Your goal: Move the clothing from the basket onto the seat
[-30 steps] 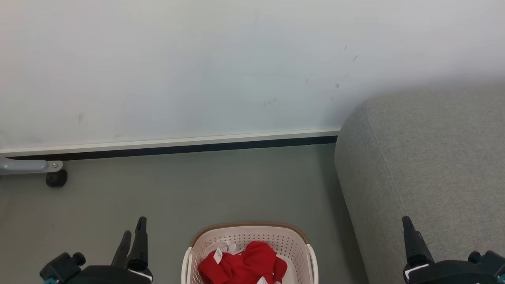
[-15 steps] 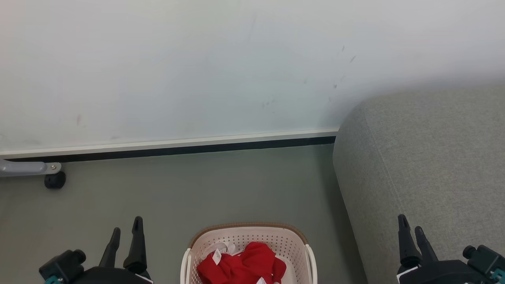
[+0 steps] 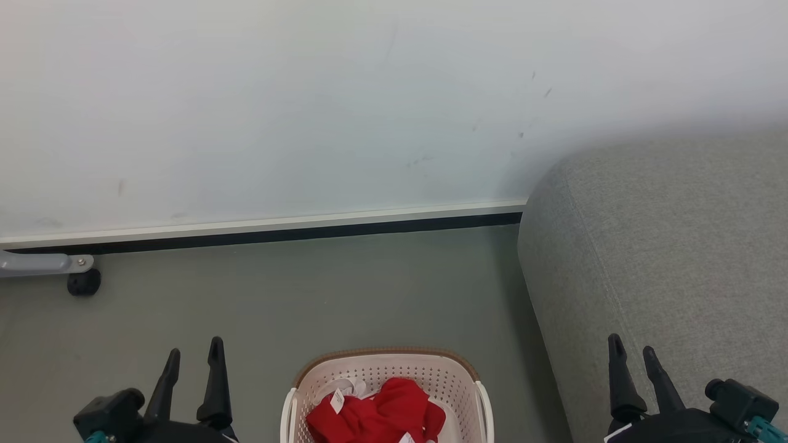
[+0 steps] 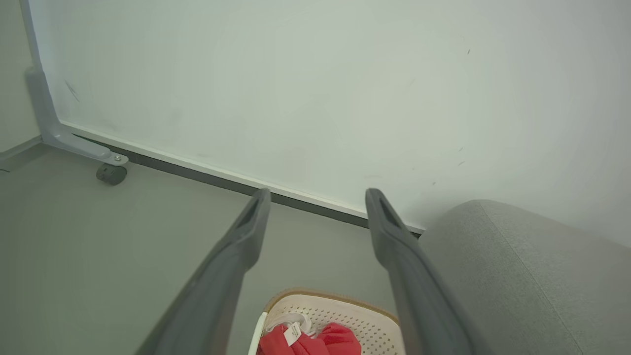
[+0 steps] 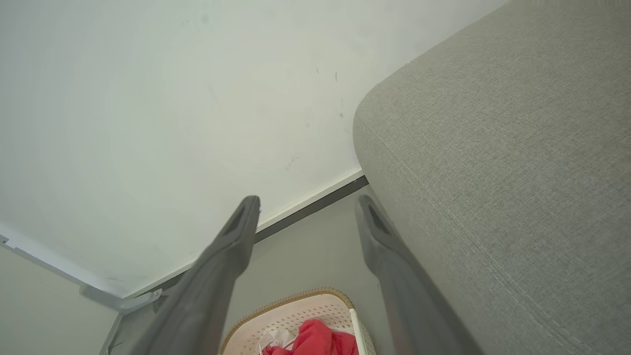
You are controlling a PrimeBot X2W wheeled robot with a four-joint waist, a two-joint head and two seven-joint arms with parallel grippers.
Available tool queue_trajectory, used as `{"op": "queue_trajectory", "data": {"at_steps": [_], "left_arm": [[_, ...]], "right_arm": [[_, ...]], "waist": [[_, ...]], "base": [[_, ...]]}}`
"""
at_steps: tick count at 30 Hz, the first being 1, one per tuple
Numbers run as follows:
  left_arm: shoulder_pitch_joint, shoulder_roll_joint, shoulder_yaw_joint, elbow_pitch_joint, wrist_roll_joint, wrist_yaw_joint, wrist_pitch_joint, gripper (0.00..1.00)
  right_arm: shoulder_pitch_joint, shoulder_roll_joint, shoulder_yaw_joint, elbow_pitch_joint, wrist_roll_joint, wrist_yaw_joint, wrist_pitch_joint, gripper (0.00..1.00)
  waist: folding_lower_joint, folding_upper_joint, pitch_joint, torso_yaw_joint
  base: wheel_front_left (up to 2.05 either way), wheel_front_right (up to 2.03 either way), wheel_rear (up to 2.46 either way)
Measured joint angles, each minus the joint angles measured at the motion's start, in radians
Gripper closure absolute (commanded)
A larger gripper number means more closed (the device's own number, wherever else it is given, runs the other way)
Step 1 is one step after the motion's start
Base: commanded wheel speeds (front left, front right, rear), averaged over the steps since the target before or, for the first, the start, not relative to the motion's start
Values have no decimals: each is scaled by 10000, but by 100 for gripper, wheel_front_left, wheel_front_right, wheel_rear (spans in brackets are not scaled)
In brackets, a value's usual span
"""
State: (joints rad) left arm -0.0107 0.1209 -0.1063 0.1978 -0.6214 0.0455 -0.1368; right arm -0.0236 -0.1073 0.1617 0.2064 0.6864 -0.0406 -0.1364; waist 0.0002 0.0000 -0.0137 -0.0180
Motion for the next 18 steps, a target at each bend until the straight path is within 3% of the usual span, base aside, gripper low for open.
{"op": "queue_trajectory", "data": {"at_steps": [18], "left_arm": [[191,77,-221,-81,2412,437,-688,0]], "right_arm": [[125,-215,535,-299,-2391,-389,-681,0]], "waist": [[-1,0,33,-82]], "base": [[0,0,0]]}}
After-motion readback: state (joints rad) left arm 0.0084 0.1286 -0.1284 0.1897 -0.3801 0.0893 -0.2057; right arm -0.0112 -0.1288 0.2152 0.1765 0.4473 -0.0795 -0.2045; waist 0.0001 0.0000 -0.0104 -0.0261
